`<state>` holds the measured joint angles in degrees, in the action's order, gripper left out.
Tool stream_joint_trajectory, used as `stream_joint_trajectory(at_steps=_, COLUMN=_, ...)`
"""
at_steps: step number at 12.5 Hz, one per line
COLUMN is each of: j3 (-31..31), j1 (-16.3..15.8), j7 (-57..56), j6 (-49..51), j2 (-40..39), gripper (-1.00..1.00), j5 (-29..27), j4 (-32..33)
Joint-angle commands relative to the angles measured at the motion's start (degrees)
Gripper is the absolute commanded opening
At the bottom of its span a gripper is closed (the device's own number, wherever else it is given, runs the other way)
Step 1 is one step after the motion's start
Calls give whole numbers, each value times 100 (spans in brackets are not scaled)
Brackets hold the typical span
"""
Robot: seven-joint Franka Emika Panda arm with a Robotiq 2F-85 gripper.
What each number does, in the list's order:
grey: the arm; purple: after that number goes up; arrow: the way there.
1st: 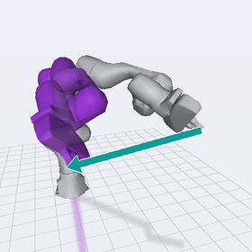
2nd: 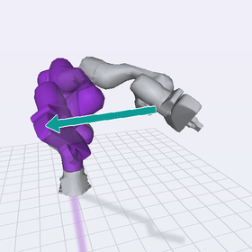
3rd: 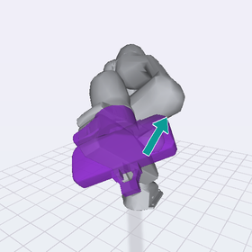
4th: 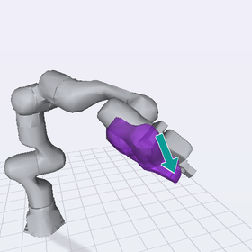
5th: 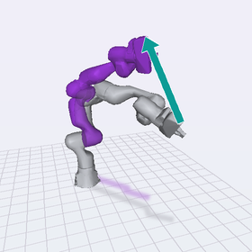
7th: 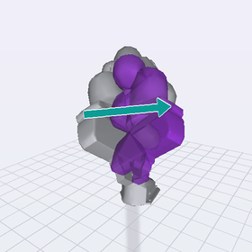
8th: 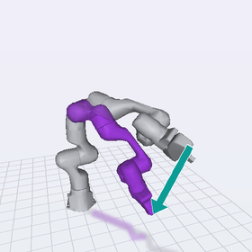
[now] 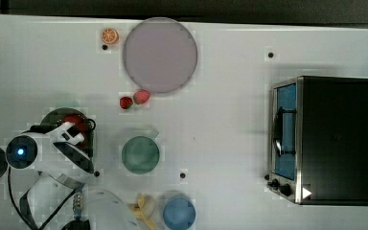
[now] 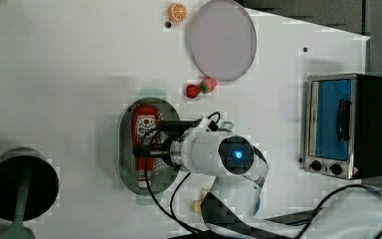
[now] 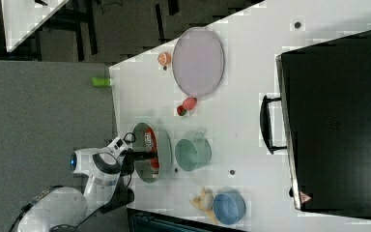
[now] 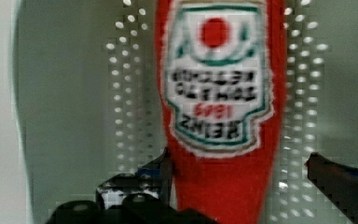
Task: Pick ketchup from strainer and place it on the table
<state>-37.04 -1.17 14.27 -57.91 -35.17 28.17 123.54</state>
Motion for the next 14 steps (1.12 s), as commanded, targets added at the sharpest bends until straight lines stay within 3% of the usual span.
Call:
stream_joint_trajectory(at_steps=1, j3=76, j1=-174, j7=516, j6=-169, j2=-208, gripper=91, j5=133, j4=-345)
stream_joint_trajectory(at_steps=4, j3=136, j1=-227, j7=516, j6=-171, j2=-279, gripper=21, j5=137, j4=-414)
stream_joint_trajectory(at_steps=8, j3=-101, j1=-177, j7=518, j6=122, j2=345, gripper=21, j5=50, j4=-367)
stream_joint_trajectory(at_steps=14, j3=-495, j1=127, j7=398, j6=1416, j2=1684, gripper=21, j5=-1767, j4=-863)
